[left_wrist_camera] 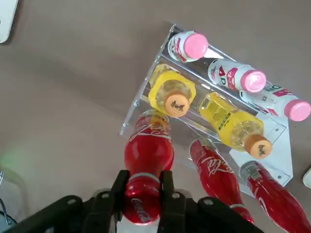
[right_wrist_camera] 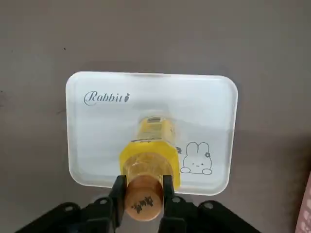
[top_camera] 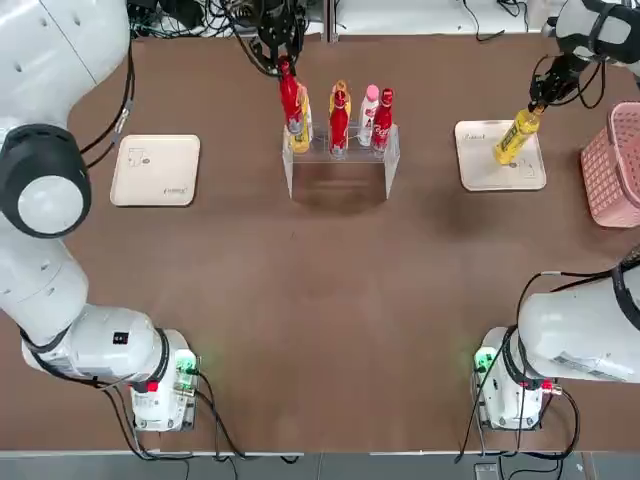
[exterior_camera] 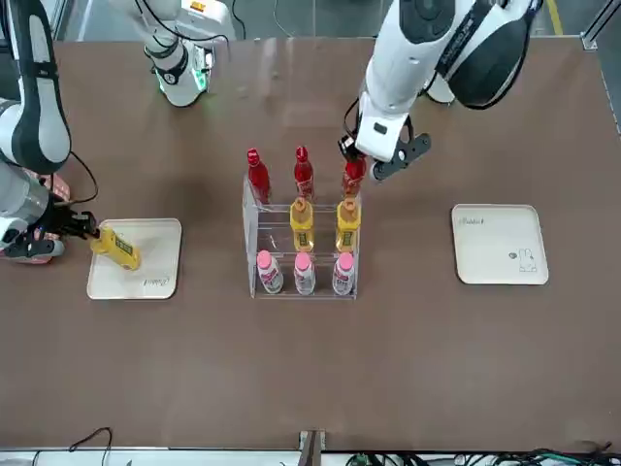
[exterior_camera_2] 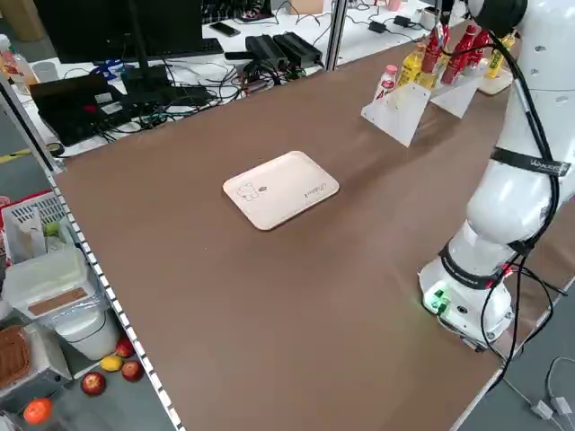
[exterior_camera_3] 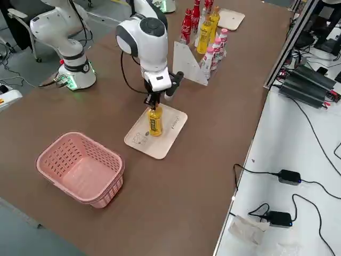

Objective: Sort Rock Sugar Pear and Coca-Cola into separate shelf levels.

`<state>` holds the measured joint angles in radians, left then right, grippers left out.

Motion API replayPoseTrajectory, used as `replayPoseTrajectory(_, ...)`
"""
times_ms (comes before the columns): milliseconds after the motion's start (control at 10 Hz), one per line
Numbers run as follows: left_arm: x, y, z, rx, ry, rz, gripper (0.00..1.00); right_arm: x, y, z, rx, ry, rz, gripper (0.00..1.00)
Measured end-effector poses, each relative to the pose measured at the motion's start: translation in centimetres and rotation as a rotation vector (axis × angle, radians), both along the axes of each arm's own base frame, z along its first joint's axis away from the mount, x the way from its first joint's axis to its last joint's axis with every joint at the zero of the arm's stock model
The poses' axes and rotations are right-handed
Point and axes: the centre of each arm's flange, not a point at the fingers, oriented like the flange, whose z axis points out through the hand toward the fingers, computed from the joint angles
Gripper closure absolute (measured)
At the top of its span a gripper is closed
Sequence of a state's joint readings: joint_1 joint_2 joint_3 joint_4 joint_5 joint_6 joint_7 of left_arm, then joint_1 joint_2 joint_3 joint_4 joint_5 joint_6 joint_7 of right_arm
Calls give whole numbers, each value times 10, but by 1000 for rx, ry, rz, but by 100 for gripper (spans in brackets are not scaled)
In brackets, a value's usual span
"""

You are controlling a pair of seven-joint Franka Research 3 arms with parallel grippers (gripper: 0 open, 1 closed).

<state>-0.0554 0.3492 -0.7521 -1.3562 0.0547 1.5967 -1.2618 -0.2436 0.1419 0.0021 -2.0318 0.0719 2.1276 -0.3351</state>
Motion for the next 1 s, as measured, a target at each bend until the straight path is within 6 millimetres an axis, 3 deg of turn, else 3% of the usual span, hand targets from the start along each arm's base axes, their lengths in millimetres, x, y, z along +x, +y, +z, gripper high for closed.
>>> replayPoseTrajectory(400, -2, -11, -16, 14, 33, 34, 68, 3, 10, 7, 9, 26, 21, 66)
replayPoseTrajectory(600, -4, -19, -26, 20, 52, 34, 68, 12, 24, 33, 18, 57, 42, 66)
replayPoseTrajectory(1000, 3, -16, -36, 36, 54, 40, 68, 30, 60, 93, 20, 70, 66, 66)
